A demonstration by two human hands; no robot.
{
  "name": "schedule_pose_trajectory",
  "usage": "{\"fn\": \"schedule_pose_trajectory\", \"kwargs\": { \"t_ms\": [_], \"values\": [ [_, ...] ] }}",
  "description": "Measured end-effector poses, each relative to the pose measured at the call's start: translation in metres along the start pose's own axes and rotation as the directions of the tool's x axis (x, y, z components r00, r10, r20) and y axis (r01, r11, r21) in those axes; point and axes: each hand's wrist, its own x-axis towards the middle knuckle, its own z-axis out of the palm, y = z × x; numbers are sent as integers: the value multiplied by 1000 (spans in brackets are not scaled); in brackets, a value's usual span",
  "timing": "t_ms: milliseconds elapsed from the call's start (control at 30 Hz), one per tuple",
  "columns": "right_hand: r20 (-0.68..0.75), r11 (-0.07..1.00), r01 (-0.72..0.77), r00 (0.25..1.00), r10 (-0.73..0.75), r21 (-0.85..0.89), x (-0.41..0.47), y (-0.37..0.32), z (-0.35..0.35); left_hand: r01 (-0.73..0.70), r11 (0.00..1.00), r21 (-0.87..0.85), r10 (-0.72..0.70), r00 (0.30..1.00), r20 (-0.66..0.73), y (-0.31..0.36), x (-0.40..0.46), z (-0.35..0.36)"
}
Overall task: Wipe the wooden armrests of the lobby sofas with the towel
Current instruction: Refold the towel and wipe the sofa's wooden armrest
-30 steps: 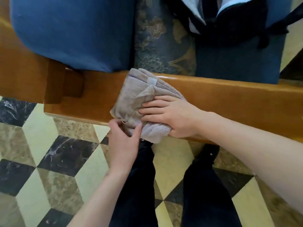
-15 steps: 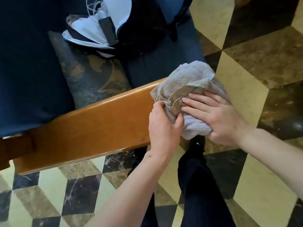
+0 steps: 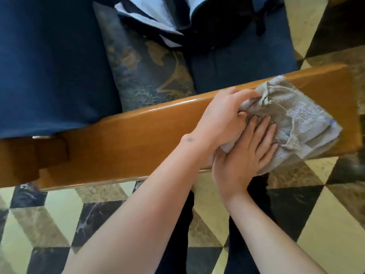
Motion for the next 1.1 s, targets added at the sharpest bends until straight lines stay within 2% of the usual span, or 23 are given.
{"fn": "schedule_pose_trajectory", "kwargs": {
  "t_ms": [133, 200, 333, 433, 533, 633, 700, 733, 800, 867, 900, 1000, 1100],
  "values": [
    [66, 989, 141, 988, -138, -38, -45, -65, 30, 47, 997, -53, -52, 994, -91, -78, -53, -51],
    [102, 966, 250, 965, -242, -72, -74, -95, 46, 88, 989, -121, -109, 978, -179, -119, -89, -73],
    [211, 848, 513, 851, -481, -132, -124, -137, 73, 217, 938, -271, -301, 896, -326, -188, -164, -103],
    [291, 717, 684, 718, -632, -133, -149, -160, 85, 343, 912, -224, -410, 771, -488, -227, -216, -109],
    [398, 536, 841, 519, -756, -79, -169, -177, 95, 456, 851, -260, -510, 602, -614, -254, -261, -105],
    [423, 388, 921, 346, -837, 14, -177, -182, 95, 522, 756, -396, -645, 489, -587, -260, -289, -97],
    [441, 338, 937, 266, -857, 93, -180, -185, 87, 465, 633, -619, -774, 392, -497, -252, -308, -94],
    [459, 375, 915, 271, -846, 151, -177, -189, 83, 409, 529, -744, -845, 340, -414, -247, -311, -93],
    [533, 565, 760, 348, -771, 322, -172, -201, 72, 349, 343, -872, -933, 239, -271, -234, -319, -92],
    [641, 746, 449, 394, -659, 491, -172, -218, 44, 328, 206, -922, -973, 172, -157, -211, -332, -95],
    [694, 802, 274, 403, -597, 531, -173, -225, 30, 327, 159, -932, -981, 158, -112, -201, -338, -95],
    [832, 868, -120, 374, -410, 482, -178, -249, -23, 234, 45, -971, -992, 123, -17, -168, -363, -101],
    [895, 865, -295, 320, -311, 407, -196, -264, -71, 165, -87, -982, -989, 107, 106, -138, -391, -103]
  ]
}}
